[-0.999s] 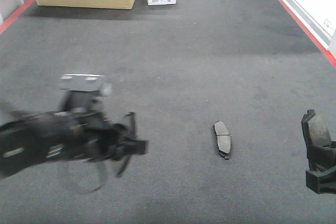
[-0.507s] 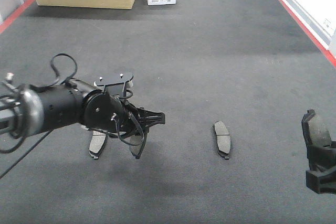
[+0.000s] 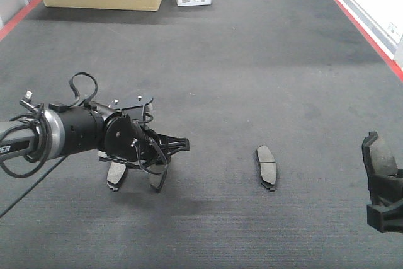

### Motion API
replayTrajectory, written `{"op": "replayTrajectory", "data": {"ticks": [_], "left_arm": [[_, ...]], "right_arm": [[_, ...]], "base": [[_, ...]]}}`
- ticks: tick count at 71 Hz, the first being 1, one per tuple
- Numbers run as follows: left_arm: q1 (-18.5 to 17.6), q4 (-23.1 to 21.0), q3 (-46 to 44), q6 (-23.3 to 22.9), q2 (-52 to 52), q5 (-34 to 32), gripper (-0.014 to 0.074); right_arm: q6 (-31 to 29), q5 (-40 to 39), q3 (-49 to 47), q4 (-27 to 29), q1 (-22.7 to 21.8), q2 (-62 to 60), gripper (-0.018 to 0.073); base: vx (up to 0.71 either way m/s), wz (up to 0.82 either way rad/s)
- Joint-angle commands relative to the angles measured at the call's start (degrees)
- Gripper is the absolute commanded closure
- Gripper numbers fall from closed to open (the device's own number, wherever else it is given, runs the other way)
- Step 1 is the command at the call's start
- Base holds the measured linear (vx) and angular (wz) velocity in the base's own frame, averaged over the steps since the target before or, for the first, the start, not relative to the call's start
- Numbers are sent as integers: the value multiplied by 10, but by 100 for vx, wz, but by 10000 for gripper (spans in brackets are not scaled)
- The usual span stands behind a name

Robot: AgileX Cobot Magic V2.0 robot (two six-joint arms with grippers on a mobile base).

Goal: Move and align brake pads A on conveyor
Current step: 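Swing the left gripper inward and lower its pad beside the belt pads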

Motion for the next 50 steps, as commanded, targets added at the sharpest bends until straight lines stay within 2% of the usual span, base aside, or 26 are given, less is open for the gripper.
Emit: {"op": "replayTrajectory", "data": {"ticks": [1,21,50], "left_arm": [[0,0,-19,1,-25,-36,477],[0,0,-19,-2,-18,-46,437],[0,0,-19,-4,-22,-40,136]], "right_arm": [[-5,-48,-17,-8,-1,-2,491],[-5,-48,-17,-8,-1,-2,491],[-5,-48,-17,-8,-1,-2,491]], "base": [[0,0],[0,0],[0,0]]}}
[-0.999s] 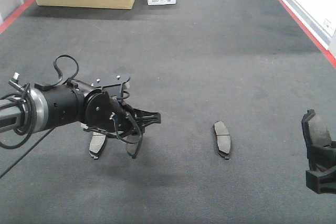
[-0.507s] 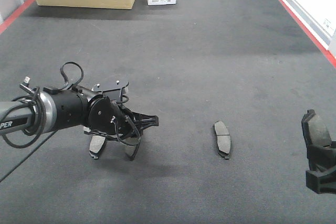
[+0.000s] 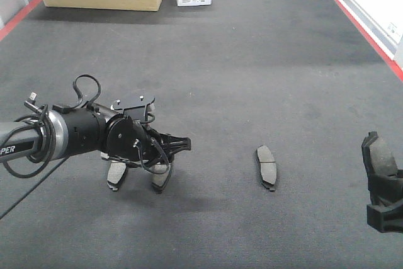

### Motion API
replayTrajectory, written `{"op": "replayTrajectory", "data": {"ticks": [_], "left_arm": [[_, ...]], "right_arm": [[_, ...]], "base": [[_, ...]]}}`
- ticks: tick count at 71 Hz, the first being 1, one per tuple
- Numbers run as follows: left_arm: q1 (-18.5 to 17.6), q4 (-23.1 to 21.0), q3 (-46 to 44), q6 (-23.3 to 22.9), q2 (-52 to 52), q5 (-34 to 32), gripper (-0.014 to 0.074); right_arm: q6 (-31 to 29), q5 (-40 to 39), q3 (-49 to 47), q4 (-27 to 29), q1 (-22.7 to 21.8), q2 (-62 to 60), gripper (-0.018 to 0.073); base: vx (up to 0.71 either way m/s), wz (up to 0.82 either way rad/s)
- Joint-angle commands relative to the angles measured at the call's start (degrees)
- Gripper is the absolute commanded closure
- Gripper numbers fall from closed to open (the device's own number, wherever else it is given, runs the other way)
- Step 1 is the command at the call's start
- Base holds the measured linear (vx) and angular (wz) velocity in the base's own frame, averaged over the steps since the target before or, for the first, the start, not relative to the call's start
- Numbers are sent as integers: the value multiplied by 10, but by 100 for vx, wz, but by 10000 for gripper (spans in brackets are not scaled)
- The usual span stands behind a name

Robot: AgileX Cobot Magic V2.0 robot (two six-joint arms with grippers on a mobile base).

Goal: Move and align brake pads A on conveyor
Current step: 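Swing the left gripper inward and lower its pad beside the belt pads, then open the left gripper and withdraw it outward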

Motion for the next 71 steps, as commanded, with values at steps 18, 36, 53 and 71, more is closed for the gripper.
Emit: {"op": "replayTrajectory", "data": {"ticks": [18,36,53,71], "left_arm": [[-1,43,-12,-2,-79,3,107],[-22,112,108,-2,-210,-6,236],[-25,117,244,3,-365,-15,478],[-25,126,337,3,-477,-18,604]], "right_arm": [[-5,-48,-17,-8,-1,-2,491],[-5,-48,-17,-8,-1,-2,491],[-5,-48,-17,-8,-1,-2,491],[-5,-48,-17,-8,-1,-2,491]], "base": [[0,0],[0,0],[0,0],[0,0]]}}
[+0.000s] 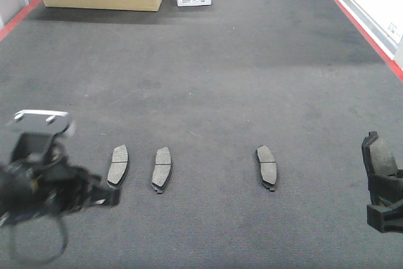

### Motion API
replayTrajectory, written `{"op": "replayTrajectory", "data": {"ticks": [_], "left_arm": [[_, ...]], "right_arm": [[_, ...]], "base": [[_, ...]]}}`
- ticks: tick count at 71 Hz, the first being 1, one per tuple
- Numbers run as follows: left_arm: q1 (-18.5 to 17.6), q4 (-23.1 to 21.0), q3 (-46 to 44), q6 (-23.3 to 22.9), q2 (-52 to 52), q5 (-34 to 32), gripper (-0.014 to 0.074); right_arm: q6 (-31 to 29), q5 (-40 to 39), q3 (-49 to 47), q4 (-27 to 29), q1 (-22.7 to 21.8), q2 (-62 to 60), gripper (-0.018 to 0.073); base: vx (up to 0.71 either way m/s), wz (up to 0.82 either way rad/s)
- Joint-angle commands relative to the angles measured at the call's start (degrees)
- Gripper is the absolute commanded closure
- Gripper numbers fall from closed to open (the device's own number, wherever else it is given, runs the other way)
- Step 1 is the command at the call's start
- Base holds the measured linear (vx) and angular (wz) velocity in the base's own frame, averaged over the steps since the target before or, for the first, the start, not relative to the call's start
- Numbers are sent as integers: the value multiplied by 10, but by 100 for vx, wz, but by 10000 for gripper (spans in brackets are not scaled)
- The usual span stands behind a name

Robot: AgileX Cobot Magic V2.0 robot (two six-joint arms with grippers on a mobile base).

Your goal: Move and align brake pads A on conveyor

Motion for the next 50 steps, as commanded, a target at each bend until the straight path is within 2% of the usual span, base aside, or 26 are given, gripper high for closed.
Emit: {"op": "replayTrajectory", "data": {"ticks": [1,50], "left_arm": [[-5,5,12,0,-43,-34,604],[-5,5,26,0,-68,-30,603]], "right_arm": [[-5,-48,-17,-8,-1,-2,491],[-5,-48,-17,-8,-1,-2,491]], "base": [[0,0],[0,0]]}}
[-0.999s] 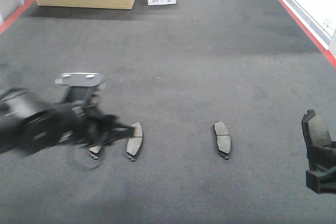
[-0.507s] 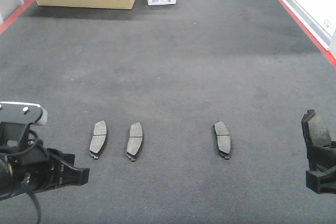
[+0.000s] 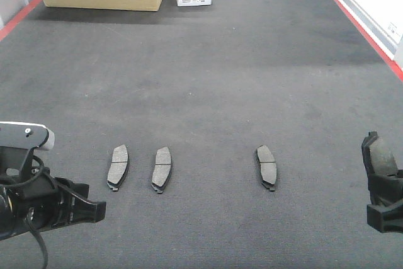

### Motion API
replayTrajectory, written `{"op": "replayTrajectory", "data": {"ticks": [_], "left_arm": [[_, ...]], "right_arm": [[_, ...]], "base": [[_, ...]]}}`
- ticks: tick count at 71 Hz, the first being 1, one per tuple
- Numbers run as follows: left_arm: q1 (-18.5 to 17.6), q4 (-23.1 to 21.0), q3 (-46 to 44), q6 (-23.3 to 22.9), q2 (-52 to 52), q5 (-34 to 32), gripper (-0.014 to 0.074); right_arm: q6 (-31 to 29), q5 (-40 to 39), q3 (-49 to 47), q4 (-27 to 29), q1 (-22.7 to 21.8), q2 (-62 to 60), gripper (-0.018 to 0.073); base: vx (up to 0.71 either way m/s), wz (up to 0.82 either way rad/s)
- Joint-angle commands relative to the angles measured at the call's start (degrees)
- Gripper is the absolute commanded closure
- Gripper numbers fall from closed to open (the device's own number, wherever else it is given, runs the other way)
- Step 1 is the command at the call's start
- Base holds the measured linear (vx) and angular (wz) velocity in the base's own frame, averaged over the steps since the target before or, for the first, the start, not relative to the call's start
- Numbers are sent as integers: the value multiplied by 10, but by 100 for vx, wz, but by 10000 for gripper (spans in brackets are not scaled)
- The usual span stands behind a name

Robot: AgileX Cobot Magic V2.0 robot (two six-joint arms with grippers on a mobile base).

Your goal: Move and align brake pads A on conveyor

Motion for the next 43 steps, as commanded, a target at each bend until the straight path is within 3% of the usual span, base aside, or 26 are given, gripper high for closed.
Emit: {"op": "replayTrajectory", "data": {"ticks": [1,43], "left_arm": [[-5,3,-12,-1,-12,-31,603],[-5,3,-12,-1,-12,-31,604]], "right_arm": [[-5,-48,-17,-8,-1,-2,491],[-5,-48,-17,-8,-1,-2,491]], "base": [[0,0],[0,0]]}}
